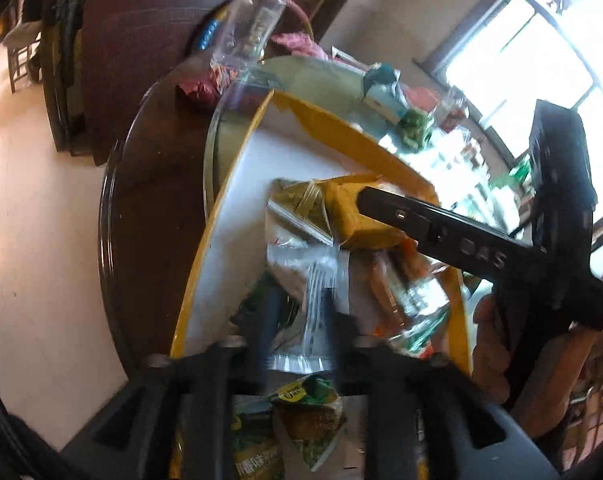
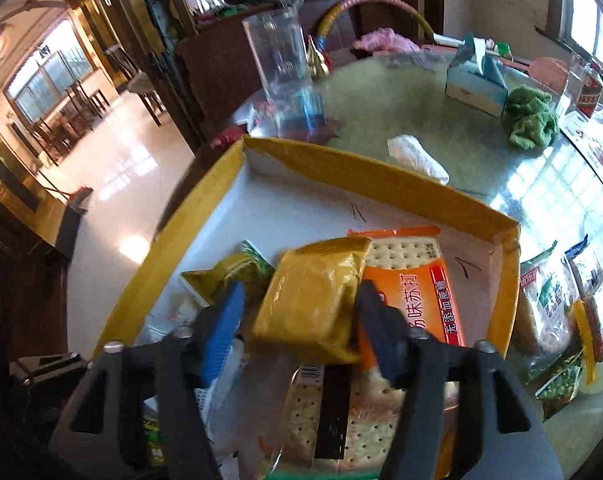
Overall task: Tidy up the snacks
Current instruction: 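Carry both packets into the yellow tray and open both grippers, then withdraw both grippers from the tray toward the snack pile, then grasp the barcoded cracker pack with the right gripper while the left gripper grasps a green packet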
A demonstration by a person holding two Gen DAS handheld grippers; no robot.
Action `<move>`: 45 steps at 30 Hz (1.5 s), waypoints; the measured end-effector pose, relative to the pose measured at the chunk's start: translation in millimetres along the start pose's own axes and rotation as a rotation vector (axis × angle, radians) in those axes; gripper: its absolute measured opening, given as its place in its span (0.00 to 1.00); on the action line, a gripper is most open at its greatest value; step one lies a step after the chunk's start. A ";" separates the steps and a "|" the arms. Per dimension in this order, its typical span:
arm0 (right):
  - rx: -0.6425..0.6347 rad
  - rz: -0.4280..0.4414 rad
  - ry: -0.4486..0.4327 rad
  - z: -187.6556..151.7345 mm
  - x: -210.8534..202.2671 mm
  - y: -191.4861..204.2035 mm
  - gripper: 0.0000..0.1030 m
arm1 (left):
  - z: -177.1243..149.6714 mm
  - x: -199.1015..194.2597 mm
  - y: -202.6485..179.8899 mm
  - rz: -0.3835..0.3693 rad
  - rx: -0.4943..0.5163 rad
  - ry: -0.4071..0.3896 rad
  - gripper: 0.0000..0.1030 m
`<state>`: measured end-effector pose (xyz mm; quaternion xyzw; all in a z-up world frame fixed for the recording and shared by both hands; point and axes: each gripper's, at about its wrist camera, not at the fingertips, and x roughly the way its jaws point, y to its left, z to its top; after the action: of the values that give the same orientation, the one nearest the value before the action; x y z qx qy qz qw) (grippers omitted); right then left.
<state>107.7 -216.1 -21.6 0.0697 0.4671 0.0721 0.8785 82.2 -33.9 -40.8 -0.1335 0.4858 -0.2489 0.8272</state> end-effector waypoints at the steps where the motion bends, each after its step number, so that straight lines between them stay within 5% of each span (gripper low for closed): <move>1: 0.003 -0.005 -0.023 -1.1 -7.1 -1.2 0.72 | -1.6 -5.1 -0.6 0.000 -0.009 -0.021 0.53; 10: 0.049 0.067 -0.157 -39.5 -93.7 -44.7 0.76 | -25.4 -53.0 -47.3 0.011 0.048 -0.198 0.70; 14: 0.137 0.114 -0.172 -61.2 -128.8 -99.7 0.77 | -34.9 -49.5 -86.1 -0.068 0.111 -0.190 0.73; 19: 0.176 0.040 -0.182 -81.8 -151.6 -158.2 0.78 | -49.2 -34.0 -127.4 -0.118 0.161 -0.147 0.73; 30: 0.239 -0.030 -0.113 -75.5 -114.7 -235.0 0.77 | -70.2 -22.0 -159.0 -0.100 0.207 -0.092 0.73; 35: 0.441 -0.024 -0.035 -61.1 -86.3 -270.5 0.77 | -74.4 -25.8 -159.0 -0.095 0.215 -0.093 0.74; 39: 0.566 -0.033 -0.030 -51.0 -75.7 -276.9 0.77 | -73.4 -24.7 -153.3 -0.094 0.203 -0.085 0.74; 45: 0.600 -0.164 0.004 -32.5 -54.1 -267.5 0.80 | -72.5 -23.6 -145.9 -0.101 0.190 -0.080 0.74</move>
<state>67.3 -486.8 -46.5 0.2878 0.4735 -0.1399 0.8206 -31.6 -142.2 8.4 -0.0889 0.4194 -0.3297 0.8411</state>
